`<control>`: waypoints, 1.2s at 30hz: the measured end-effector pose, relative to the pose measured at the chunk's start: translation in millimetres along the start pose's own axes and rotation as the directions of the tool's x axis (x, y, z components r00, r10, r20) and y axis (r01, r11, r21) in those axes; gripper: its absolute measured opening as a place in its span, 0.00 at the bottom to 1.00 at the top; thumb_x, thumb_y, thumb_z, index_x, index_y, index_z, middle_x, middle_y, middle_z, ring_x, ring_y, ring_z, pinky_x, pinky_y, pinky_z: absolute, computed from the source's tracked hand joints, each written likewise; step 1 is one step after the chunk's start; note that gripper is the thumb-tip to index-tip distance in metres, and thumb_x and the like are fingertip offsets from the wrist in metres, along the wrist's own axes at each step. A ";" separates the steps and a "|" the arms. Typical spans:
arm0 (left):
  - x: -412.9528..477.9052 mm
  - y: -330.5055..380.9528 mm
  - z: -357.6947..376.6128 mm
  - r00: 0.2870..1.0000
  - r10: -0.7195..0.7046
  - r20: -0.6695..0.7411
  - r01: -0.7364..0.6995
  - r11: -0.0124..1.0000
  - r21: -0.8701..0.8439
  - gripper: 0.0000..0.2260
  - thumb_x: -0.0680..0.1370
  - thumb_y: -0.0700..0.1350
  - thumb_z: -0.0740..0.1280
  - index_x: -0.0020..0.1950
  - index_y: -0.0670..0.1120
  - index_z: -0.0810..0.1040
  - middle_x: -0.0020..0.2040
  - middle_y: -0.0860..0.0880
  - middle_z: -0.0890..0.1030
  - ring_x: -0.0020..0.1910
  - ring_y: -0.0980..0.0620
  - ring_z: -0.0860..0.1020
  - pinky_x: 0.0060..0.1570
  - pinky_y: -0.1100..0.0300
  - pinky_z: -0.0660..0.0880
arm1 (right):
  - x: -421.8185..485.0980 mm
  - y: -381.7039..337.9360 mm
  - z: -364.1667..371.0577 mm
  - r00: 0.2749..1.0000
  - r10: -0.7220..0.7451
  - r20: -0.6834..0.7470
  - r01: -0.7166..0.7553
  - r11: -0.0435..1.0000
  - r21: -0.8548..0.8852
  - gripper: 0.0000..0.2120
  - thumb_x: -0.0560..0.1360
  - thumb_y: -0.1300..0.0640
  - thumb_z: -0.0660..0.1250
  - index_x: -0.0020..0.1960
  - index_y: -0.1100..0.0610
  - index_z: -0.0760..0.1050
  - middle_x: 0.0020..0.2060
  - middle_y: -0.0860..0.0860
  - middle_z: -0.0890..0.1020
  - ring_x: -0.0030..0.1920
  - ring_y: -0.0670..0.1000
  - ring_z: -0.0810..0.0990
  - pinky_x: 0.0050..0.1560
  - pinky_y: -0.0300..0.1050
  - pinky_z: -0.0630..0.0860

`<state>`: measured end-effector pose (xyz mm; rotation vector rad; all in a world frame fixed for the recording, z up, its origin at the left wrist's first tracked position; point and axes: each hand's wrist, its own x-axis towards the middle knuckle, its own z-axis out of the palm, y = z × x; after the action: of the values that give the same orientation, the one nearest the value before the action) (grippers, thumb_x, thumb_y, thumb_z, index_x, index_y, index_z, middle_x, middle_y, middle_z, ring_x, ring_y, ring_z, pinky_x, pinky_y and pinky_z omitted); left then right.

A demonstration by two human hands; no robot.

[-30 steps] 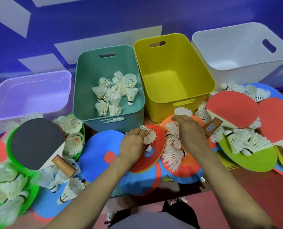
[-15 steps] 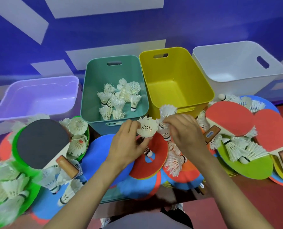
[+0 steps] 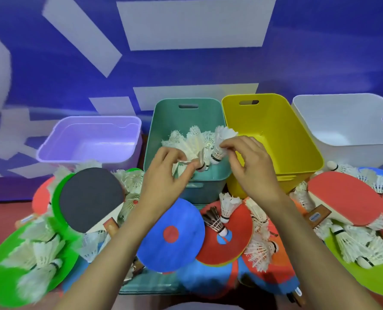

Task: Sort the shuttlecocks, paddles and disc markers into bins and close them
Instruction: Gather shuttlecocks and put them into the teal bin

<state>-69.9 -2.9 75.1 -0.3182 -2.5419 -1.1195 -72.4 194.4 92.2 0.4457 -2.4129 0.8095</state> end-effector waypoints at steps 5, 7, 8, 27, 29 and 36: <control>32.1 -20.3 -1.5 0.976 -0.186 0.115 0.151 0.953 0.261 0.10 0.77 0.53 0.65 0.51 0.47 0.77 0.56 0.50 0.74 0.56 0.48 0.75 0.50 0.56 0.71 | 30.7 11.1 31.6 0.991 0.049 0.128 -0.041 0.997 -0.063 0.07 0.75 0.64 0.63 0.50 0.57 0.78 0.46 0.51 0.82 0.47 0.56 0.79 0.51 0.47 0.71; 42.3 -27.4 1.2 0.956 -0.238 0.172 0.167 0.922 0.351 0.11 0.77 0.52 0.64 0.53 0.47 0.77 0.58 0.49 0.74 0.57 0.46 0.74 0.50 0.54 0.71 | 40.9 18.3 44.0 0.965 0.097 0.242 -0.072 0.991 -0.114 0.08 0.76 0.63 0.63 0.52 0.57 0.78 0.48 0.52 0.83 0.50 0.57 0.79 0.52 0.49 0.72; 47.1 -31.3 3.4 0.947 -0.251 0.199 0.160 0.909 0.385 0.11 0.77 0.52 0.64 0.53 0.46 0.77 0.58 0.48 0.74 0.57 0.46 0.74 0.51 0.54 0.71 | 44.9 22.7 50.3 0.945 0.120 0.305 -0.079 0.987 -0.142 0.08 0.76 0.63 0.62 0.53 0.56 0.78 0.49 0.52 0.82 0.51 0.57 0.78 0.52 0.49 0.72; 99.0 -91.2 48.6 0.629 -0.476 0.615 0.006 0.794 0.608 0.20 0.77 0.51 0.65 0.69 0.51 0.69 0.68 0.46 0.71 0.64 0.44 0.72 0.60 0.51 0.70 | 82.1 64.8 110.2 0.530 0.205 0.823 -0.016 0.973 -0.232 0.16 0.77 0.54 0.63 0.64 0.53 0.70 0.62 0.53 0.73 0.60 0.54 0.72 0.53 0.44 0.68; 95.6 -90.4 42.6 0.706 -0.432 0.562 0.065 0.829 0.555 0.19 0.77 0.52 0.65 0.66 0.52 0.71 0.66 0.48 0.74 0.61 0.46 0.75 0.57 0.52 0.72 | 81.5 64.1 110.1 0.536 0.201 0.820 -0.020 0.974 -0.225 0.16 0.77 0.54 0.62 0.64 0.53 0.70 0.62 0.53 0.73 0.60 0.54 0.72 0.54 0.45 0.69; 63.4 -70.7 24.8 0.905 -0.200 0.375 0.086 0.950 0.299 0.11 0.77 0.49 0.65 0.59 0.51 0.76 0.58 0.53 0.77 0.53 0.49 0.77 0.52 0.51 0.74 | 70.4 46.8 91.0 0.677 0.136 0.723 -0.054 0.989 -0.136 0.15 0.78 0.53 0.61 0.64 0.53 0.70 0.60 0.51 0.75 0.60 0.52 0.73 0.59 0.49 0.71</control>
<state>-157.2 -27.2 37.4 -0.3172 -3.0878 -0.7892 -185.8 163.3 52.3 0.7146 -3.2367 0.6005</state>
